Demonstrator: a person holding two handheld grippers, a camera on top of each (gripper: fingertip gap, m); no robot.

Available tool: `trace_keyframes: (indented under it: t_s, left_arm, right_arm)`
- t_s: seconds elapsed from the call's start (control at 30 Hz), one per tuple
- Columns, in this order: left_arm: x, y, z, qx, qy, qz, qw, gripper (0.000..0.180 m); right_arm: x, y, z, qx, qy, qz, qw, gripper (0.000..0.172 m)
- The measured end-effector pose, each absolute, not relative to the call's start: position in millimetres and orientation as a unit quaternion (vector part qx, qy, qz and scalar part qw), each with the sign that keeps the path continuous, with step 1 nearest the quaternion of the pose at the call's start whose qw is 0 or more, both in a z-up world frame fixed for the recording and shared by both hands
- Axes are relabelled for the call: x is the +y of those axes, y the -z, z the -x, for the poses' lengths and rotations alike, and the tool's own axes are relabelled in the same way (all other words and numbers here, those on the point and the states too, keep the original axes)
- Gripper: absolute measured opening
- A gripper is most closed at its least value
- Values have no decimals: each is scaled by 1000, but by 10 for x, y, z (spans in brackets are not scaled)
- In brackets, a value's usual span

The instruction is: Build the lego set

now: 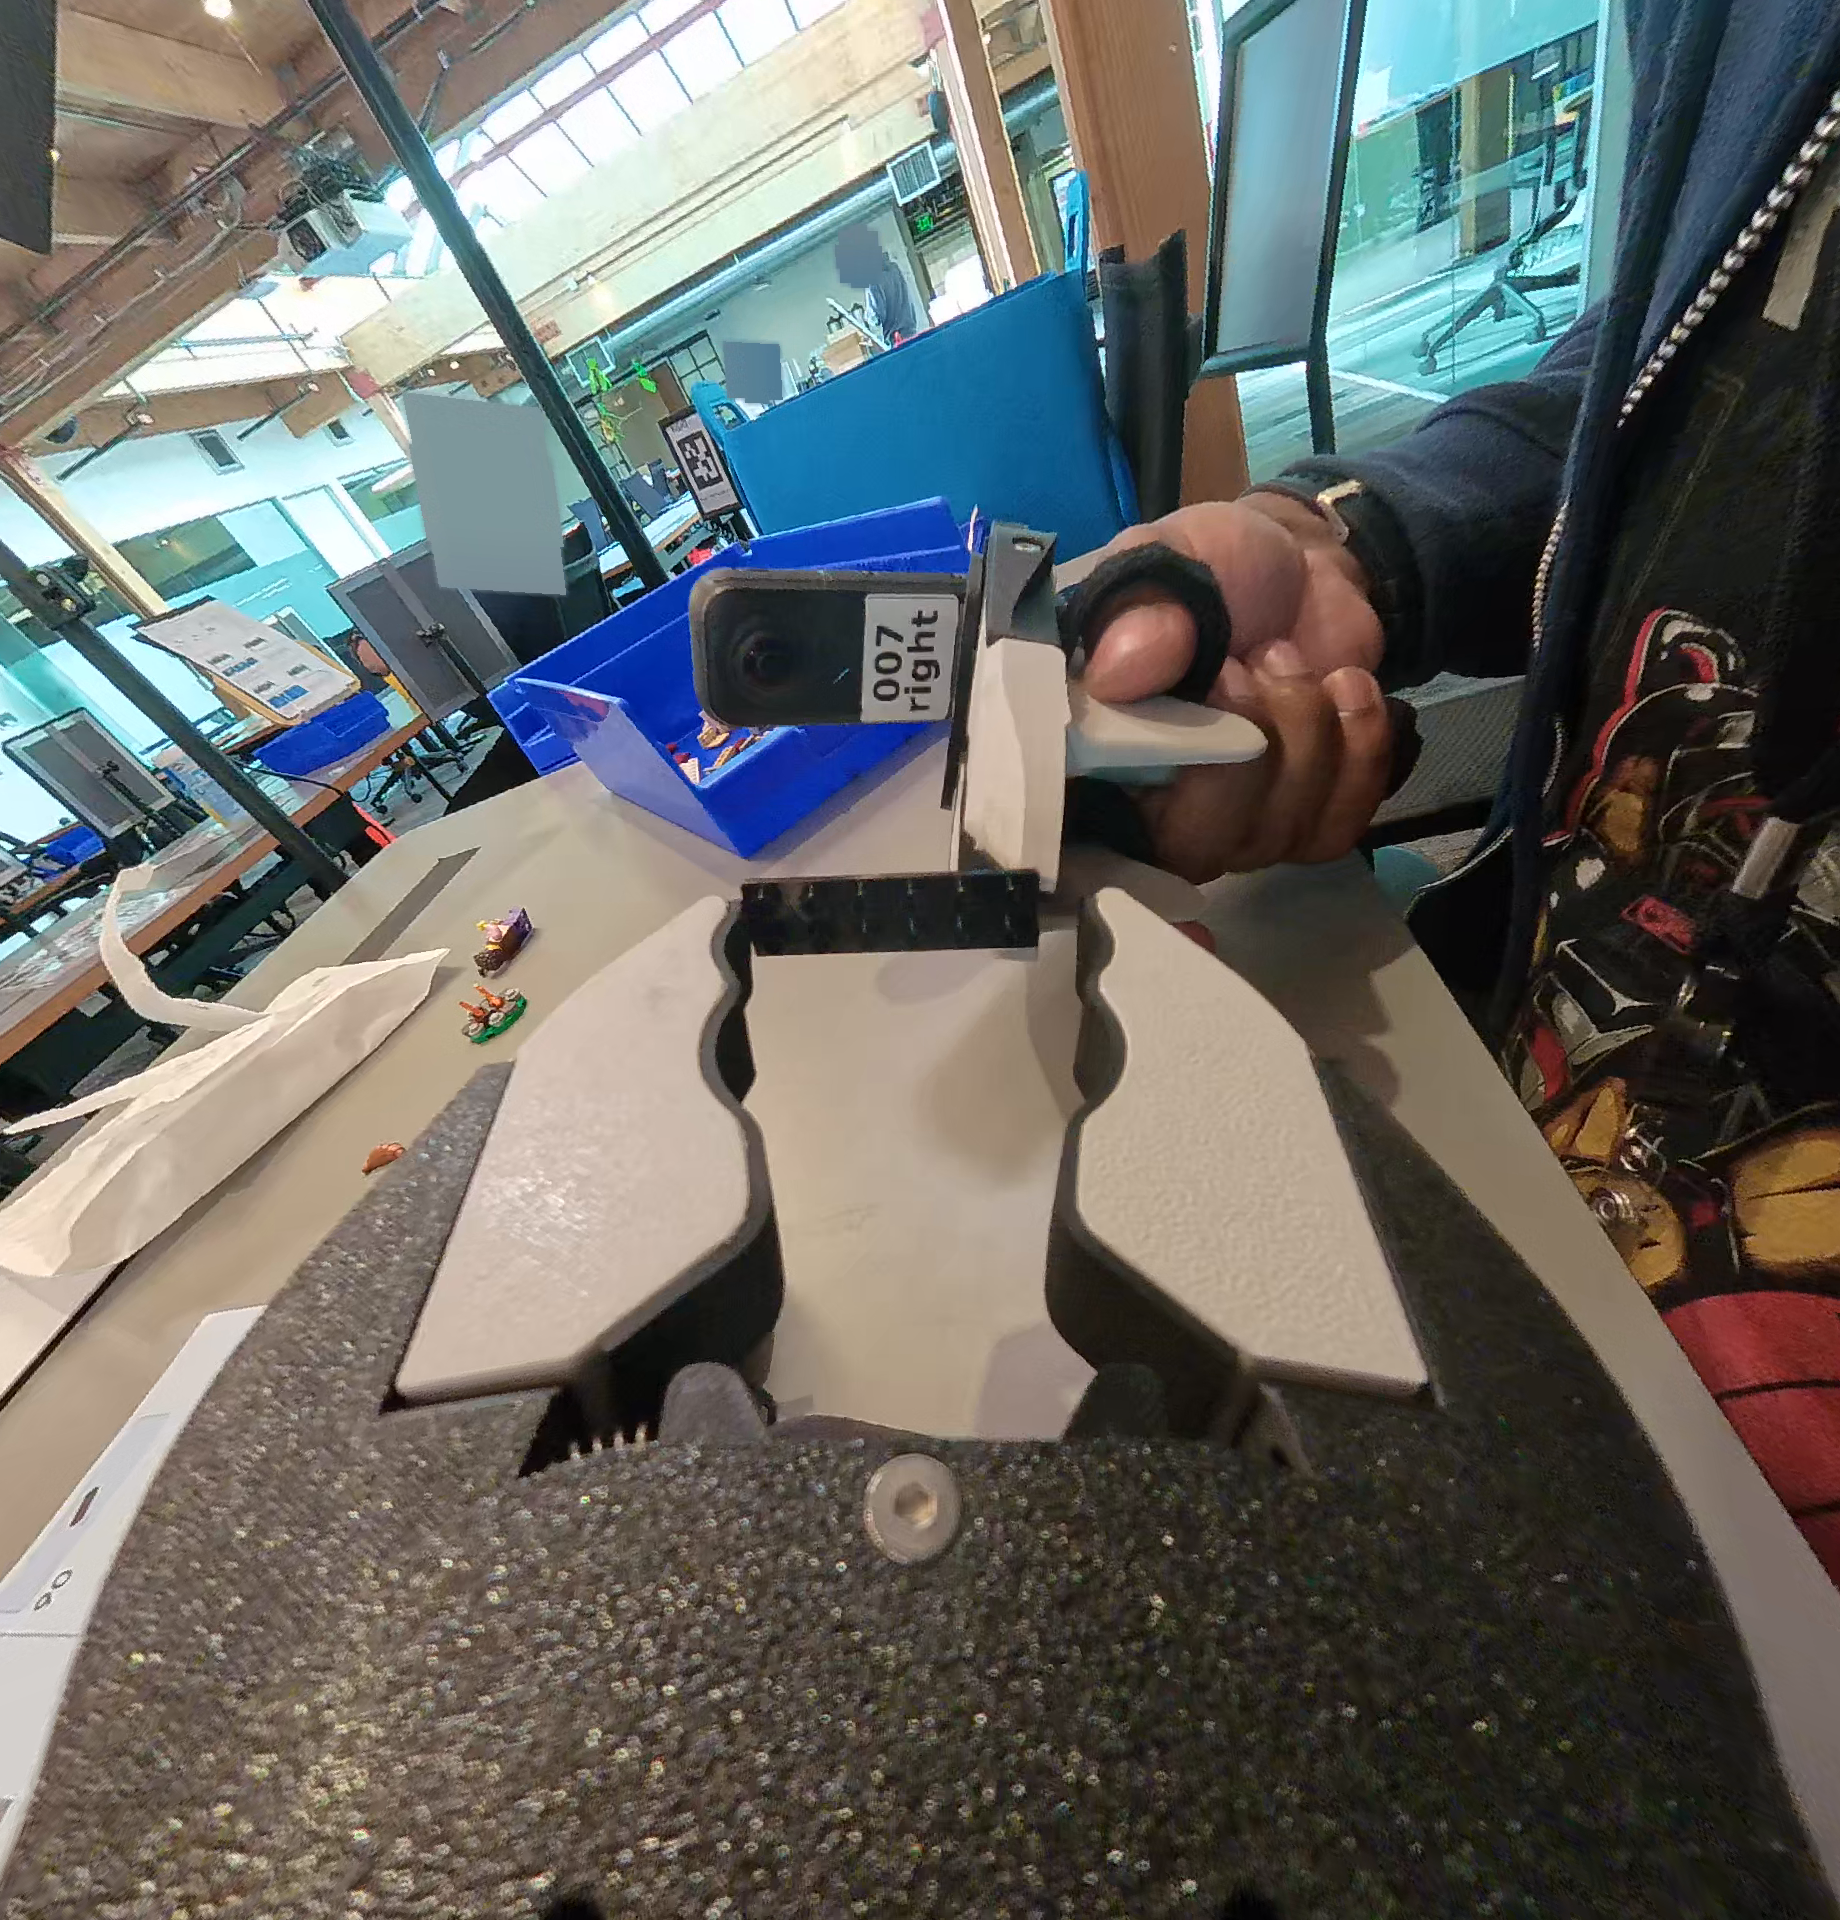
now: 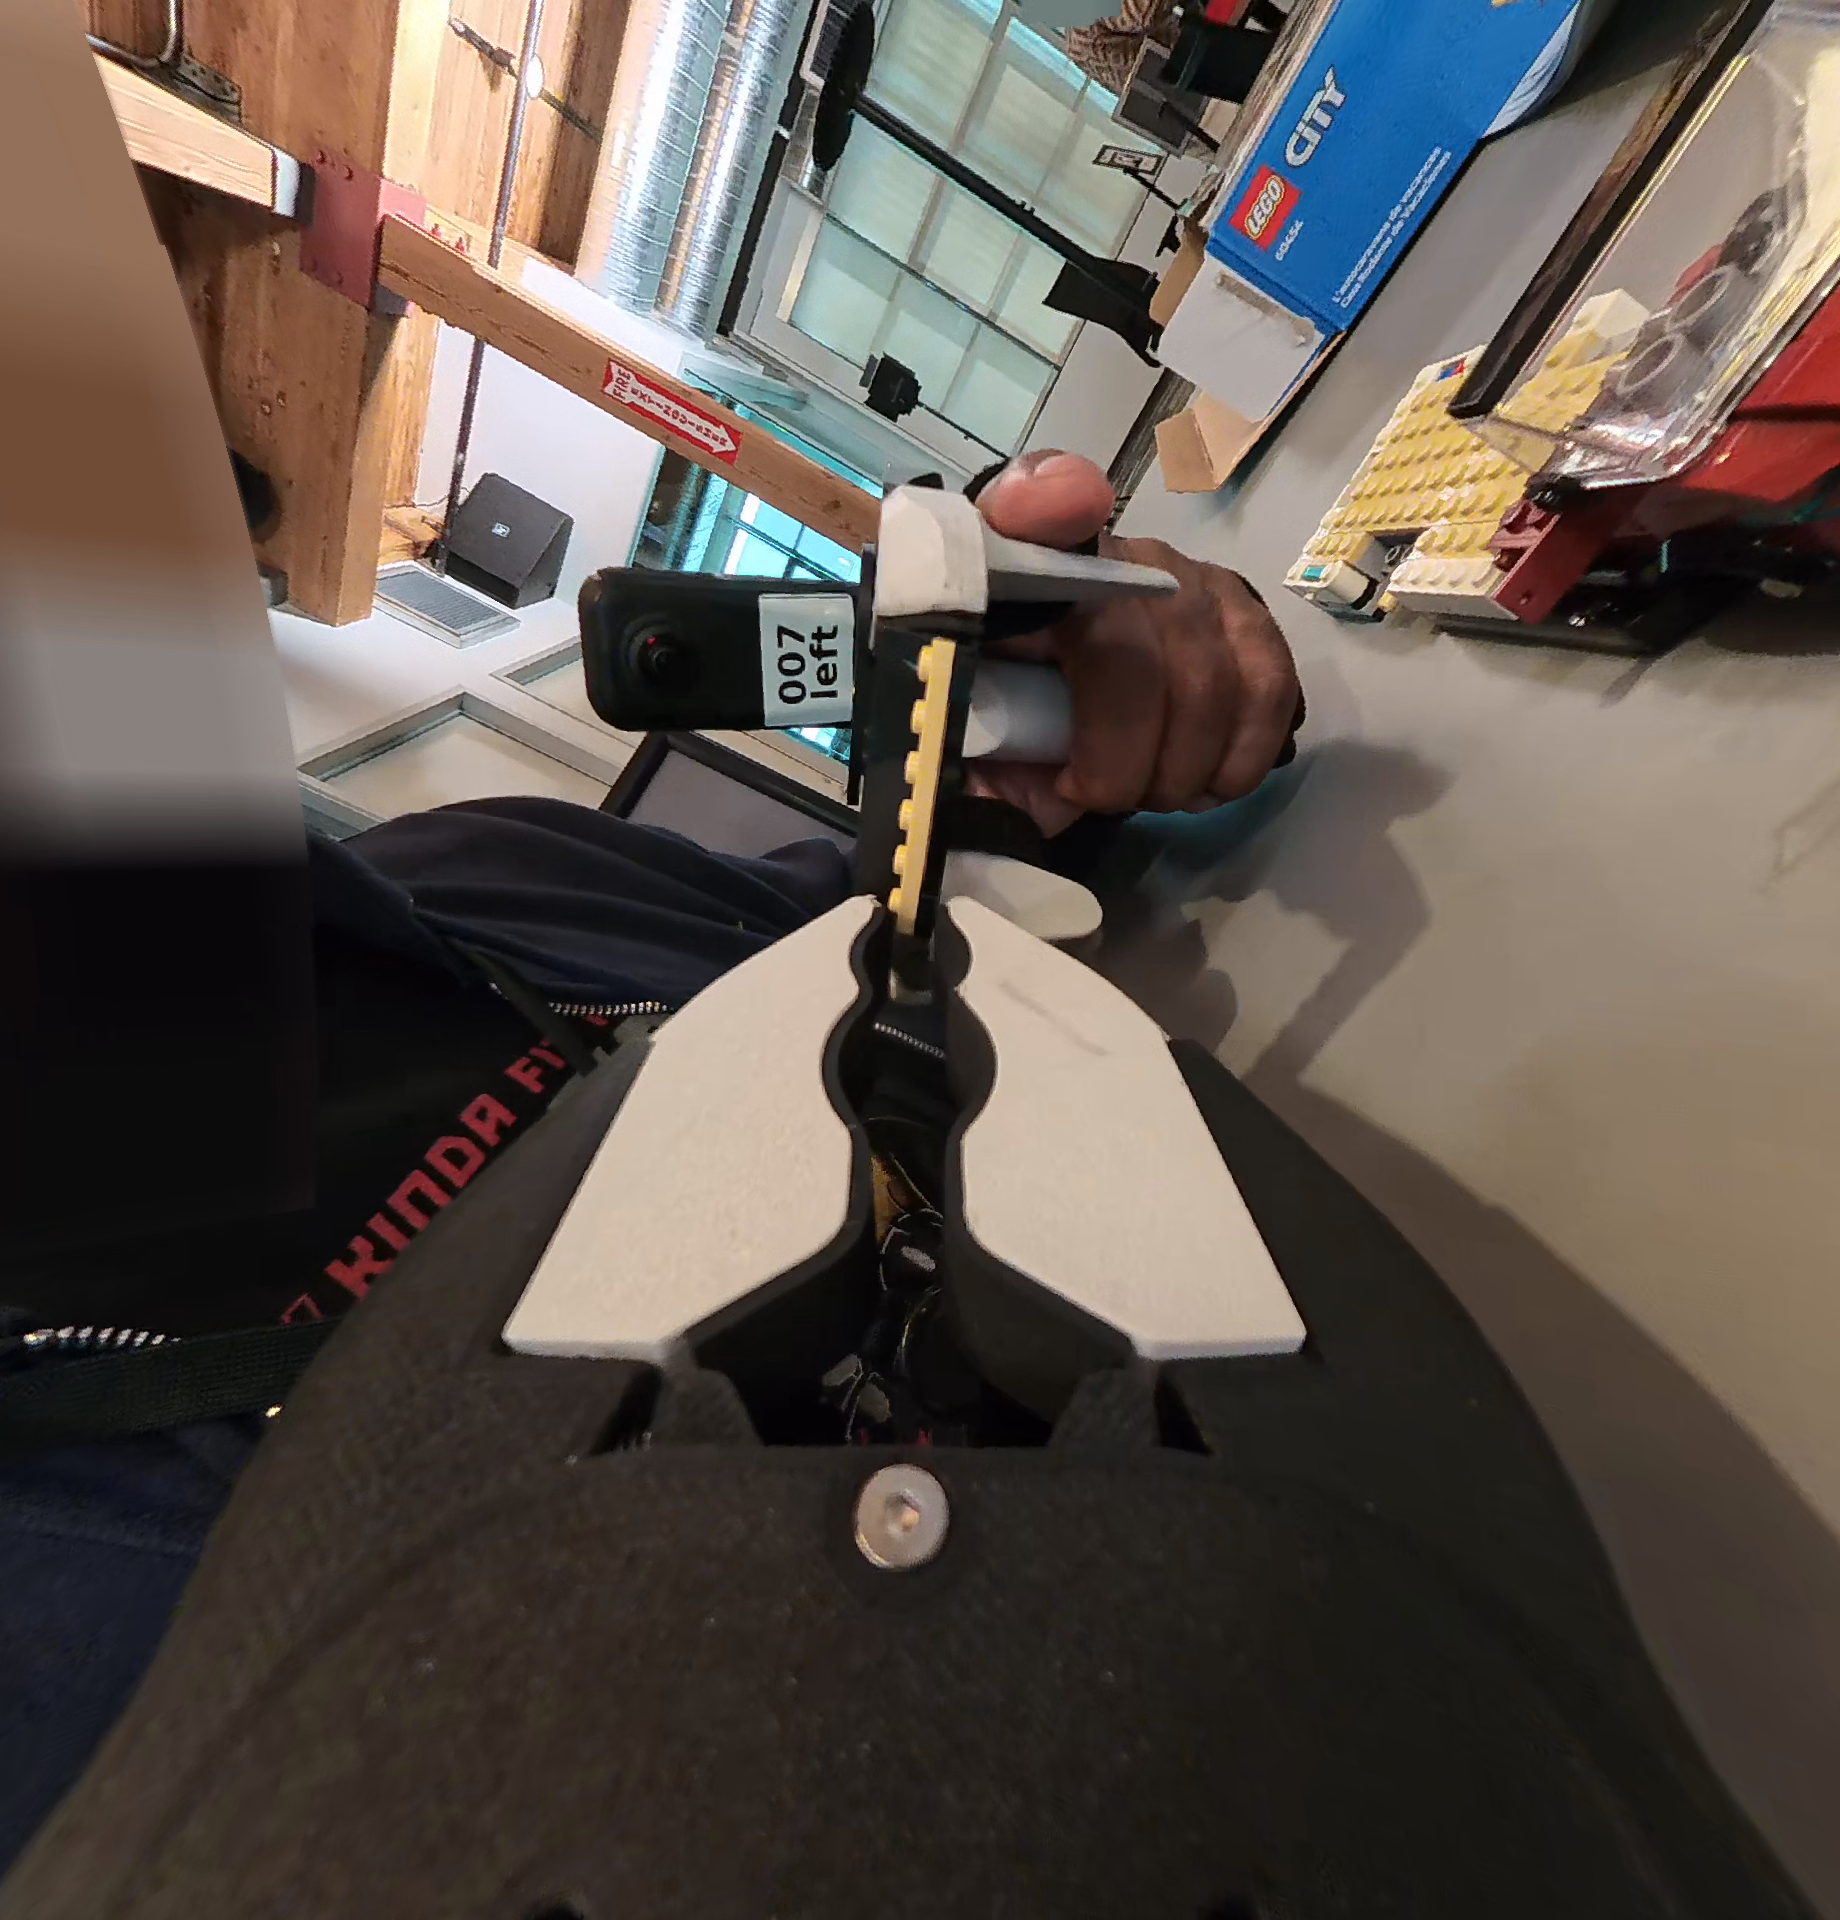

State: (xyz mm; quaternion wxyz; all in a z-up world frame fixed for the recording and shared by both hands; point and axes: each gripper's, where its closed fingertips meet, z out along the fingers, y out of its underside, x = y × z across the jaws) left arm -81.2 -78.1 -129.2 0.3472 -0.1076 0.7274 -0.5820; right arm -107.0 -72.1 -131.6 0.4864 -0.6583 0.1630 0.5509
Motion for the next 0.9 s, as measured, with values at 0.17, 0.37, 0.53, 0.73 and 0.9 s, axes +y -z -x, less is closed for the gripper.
trace_keyframes:
  t_s: [0.17,0.37,0.53,0.73,0.9]
  left_arm:
    - [-761,1236,831,716,598,109,343,57]
    - [-761,1243,836,717,601,110,336,54]
    - [-762,1248,830,717,602,114,333,53]
    - [-761,1261,810,719,598,121,333,50]
    - [-753,1262,772,717,598,135,332,50]
  right_arm:
    - [-724,1325,1054,167,-556,653,486,7]
    - [-730,1336,1078,163,-561,652,484,7]
    - [-734,1343,1070,165,-560,652,484,7]
    - [-729,1369,1024,176,-542,658,492,11]
    - [-752,1410,948,187,-517,669,499,19]
